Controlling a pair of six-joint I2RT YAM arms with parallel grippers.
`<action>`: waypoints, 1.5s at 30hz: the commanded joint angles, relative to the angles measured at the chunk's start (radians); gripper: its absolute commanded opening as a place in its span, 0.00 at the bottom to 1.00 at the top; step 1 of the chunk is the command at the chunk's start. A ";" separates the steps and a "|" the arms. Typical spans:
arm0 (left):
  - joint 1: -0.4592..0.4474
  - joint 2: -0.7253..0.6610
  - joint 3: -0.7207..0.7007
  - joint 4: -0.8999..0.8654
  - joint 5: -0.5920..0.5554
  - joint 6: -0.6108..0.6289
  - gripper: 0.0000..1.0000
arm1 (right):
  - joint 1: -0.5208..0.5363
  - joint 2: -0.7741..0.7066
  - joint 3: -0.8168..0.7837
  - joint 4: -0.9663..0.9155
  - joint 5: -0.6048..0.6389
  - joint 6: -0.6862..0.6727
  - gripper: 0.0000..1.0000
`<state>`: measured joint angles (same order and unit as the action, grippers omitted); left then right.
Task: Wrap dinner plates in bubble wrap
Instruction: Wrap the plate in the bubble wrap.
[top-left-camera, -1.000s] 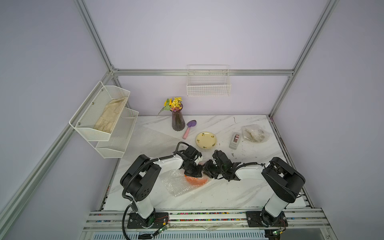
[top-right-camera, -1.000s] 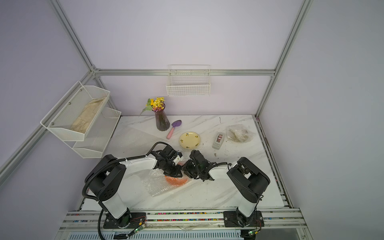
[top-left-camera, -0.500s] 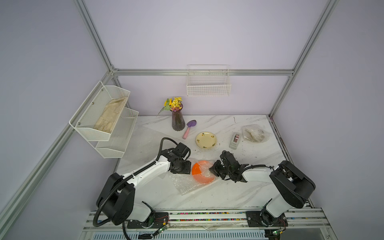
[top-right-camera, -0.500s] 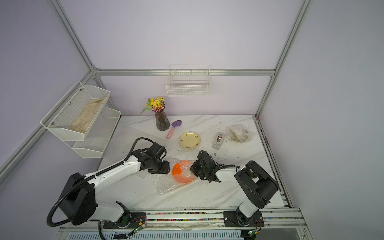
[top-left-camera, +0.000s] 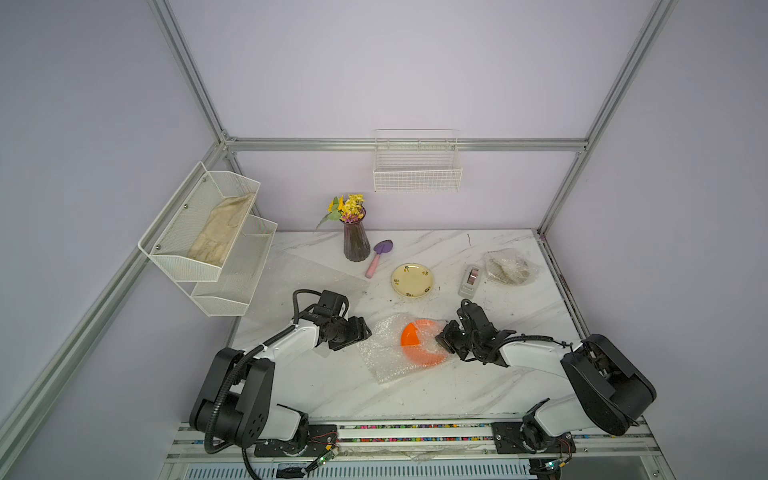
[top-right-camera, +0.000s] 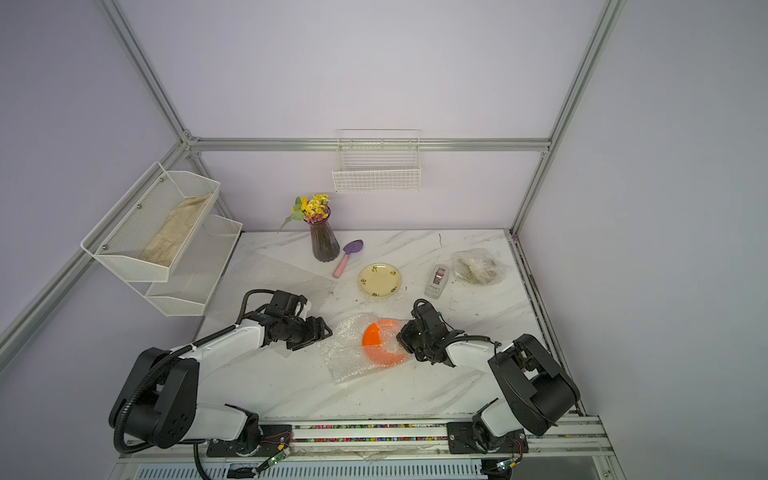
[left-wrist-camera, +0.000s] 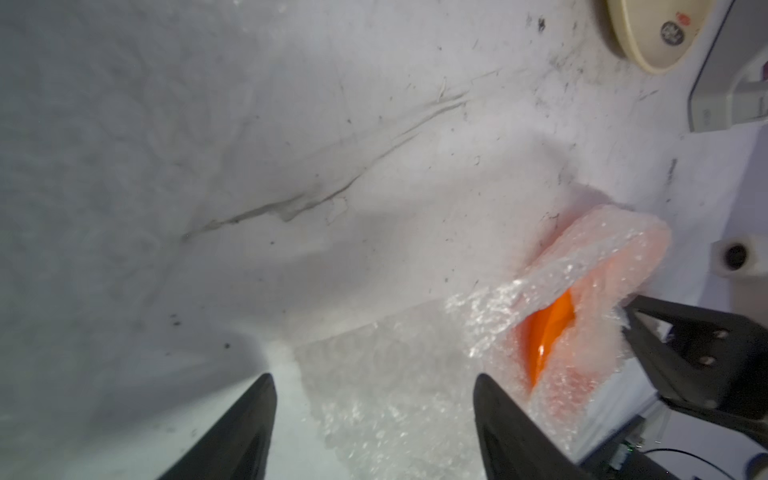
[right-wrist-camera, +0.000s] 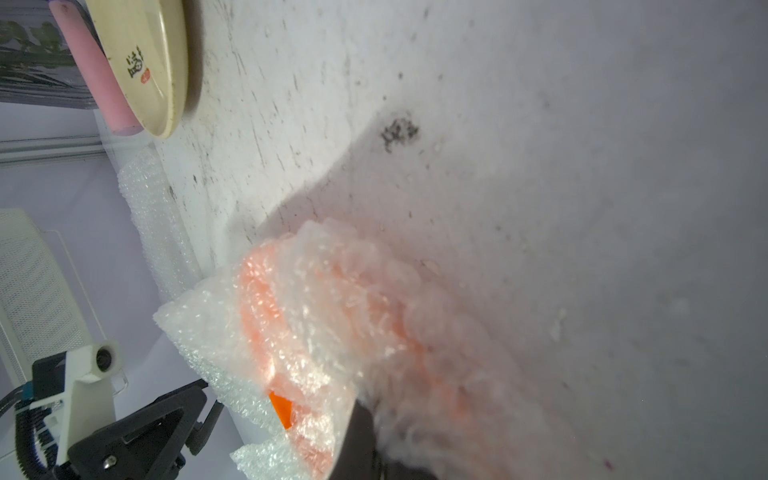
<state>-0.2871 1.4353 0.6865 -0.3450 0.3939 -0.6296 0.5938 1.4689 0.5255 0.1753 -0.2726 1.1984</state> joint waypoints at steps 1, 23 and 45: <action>0.015 0.030 -0.060 0.230 0.179 -0.027 0.49 | -0.005 0.007 -0.021 -0.110 0.023 -0.003 0.00; -0.323 0.288 0.322 0.252 0.221 -0.181 0.00 | 0.224 0.185 0.030 0.101 0.102 0.181 0.00; -0.380 0.245 0.145 0.449 0.123 -0.177 0.61 | 0.237 0.175 0.005 0.107 0.112 0.191 0.00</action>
<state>-0.6548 1.7496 0.8757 0.0616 0.5423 -0.8524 0.8143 1.6089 0.5663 0.3828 -0.1467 1.3548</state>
